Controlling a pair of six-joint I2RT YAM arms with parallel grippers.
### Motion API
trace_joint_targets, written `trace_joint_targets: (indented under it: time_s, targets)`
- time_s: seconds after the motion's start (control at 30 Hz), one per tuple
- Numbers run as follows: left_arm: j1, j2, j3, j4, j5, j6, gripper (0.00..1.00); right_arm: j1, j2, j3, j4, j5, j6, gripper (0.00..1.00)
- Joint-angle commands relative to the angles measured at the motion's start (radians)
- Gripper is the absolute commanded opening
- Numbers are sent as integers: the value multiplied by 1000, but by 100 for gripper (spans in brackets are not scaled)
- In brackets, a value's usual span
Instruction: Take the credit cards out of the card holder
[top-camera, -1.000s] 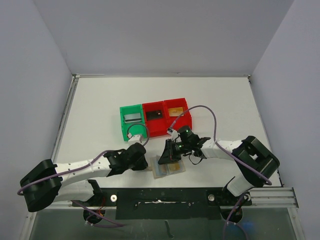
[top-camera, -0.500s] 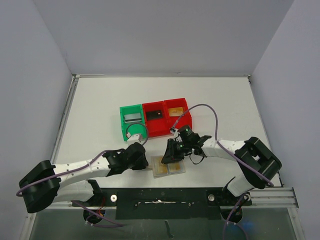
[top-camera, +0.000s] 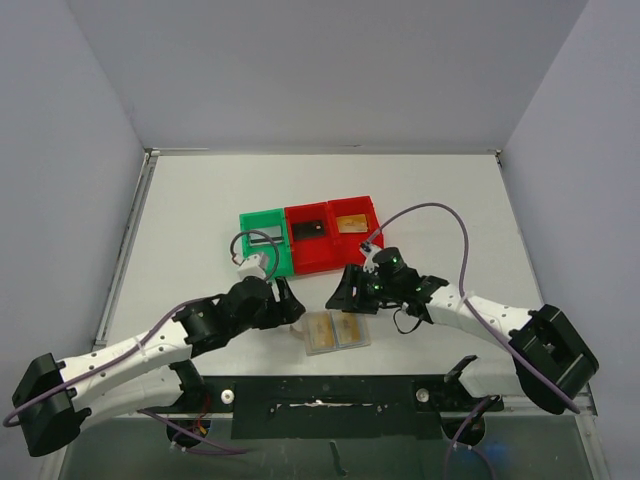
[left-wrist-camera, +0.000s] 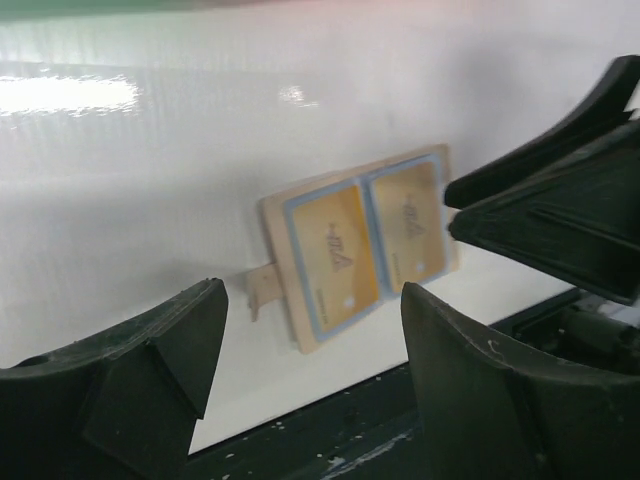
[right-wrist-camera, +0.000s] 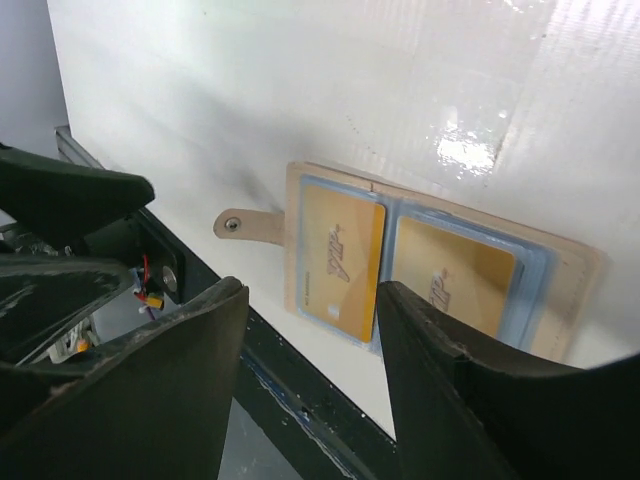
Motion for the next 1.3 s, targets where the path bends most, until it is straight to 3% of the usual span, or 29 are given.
trace_joint_targets:
  time_s: [0.0,0.2,0.33,0.53,0.73,0.9,1.27]
  targets:
    - [10,-21,69,111,92,14,70,0,-89,-32,69,118,40,56]
    - [9,97,82,282,282,-9,63,1,-221,-204,264,193,128,59]
    - [14,199,77,260,282,-59,54,-11,-258,-230,254,176,157,58]
    - [16,339,64,232,277,-101,49,-6,-142,-177,201,86,137,51]
    - [17,382,45,230,256,-104,41,31,-69,-128,188,67,110,46]
    - [16,399,32,214,239,-94,30,69,-1,-51,102,88,64,40]
    - [16,471,49,143,210,-65,19,142,150,77,-88,165,27,34]
